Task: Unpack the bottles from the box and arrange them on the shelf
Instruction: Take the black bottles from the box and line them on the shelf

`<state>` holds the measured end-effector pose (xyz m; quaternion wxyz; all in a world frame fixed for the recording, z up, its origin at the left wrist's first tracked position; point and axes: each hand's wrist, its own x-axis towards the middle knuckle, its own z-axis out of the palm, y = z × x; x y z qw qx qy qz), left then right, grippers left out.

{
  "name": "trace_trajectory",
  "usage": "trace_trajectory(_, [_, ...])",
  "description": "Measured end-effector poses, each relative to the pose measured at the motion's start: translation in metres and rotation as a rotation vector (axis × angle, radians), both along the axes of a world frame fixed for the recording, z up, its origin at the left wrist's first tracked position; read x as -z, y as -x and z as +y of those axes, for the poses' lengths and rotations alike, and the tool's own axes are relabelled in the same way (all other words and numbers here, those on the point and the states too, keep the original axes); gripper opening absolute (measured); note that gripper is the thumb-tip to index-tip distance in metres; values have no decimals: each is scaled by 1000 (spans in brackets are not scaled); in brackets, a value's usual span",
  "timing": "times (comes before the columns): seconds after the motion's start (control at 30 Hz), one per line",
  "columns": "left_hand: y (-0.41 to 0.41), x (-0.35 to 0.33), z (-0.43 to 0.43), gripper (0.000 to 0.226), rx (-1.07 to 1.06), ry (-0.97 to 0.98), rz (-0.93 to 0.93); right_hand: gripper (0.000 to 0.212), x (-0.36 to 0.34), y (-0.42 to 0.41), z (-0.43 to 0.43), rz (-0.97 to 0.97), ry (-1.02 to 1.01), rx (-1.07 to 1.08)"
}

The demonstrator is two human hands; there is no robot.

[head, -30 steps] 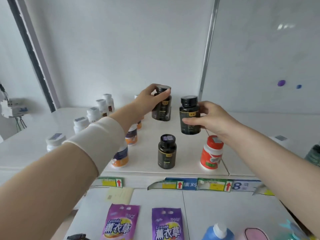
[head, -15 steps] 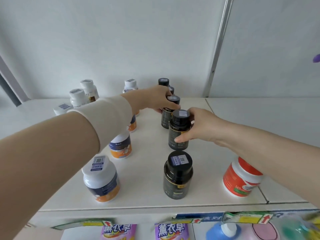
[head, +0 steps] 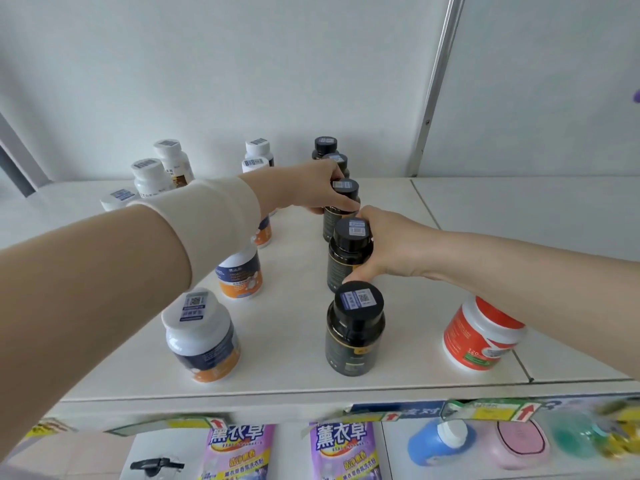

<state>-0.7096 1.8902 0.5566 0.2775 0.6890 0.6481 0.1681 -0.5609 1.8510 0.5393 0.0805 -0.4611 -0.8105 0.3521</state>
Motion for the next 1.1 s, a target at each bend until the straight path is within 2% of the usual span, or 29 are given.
trace_trajectory(0.1, [-2, -7, -11, 46, -19, -43, 89, 62, -8, -6, -2, -63, 6, 6])
trace_trajectory(0.17, [-1, -17, -23, 54, -56, -78, 181, 72, -19, -14, -1, -110, 30, 44])
trace_trajectory(0.23, [3, -33, -39, 49, -86, -121, 256, 79, -35, -25, -1, -147, 38, 68])
trace_trajectory(0.3, [4, -47, -61, 48, -134, -177, 293, 77, -52, -35, -7, -151, 15, 81])
trace_trajectory(0.4, [3, -60, -93, 48, -176, -276, 447, 69, -70, -38, -19, -106, -156, 101])
trace_trajectory(0.53, [3, -63, -158, 44, -278, -377, 825, 55, -70, -16, -61, -16, -410, 54])
trace_trajectory(0.67, [22, -55, -229, 45, -395, -331, 1031, 50, -49, 31, -113, -95, -580, -96])
trace_trajectory(0.87, [94, -38, -352, 43, -585, -163, 1138, 44, -33, 125, -204, -120, -743, -346])
trace_trajectory(1.1, [210, 22, -508, 37, -858, 87, 996, 49, 18, 275, -325, -176, -781, -686])
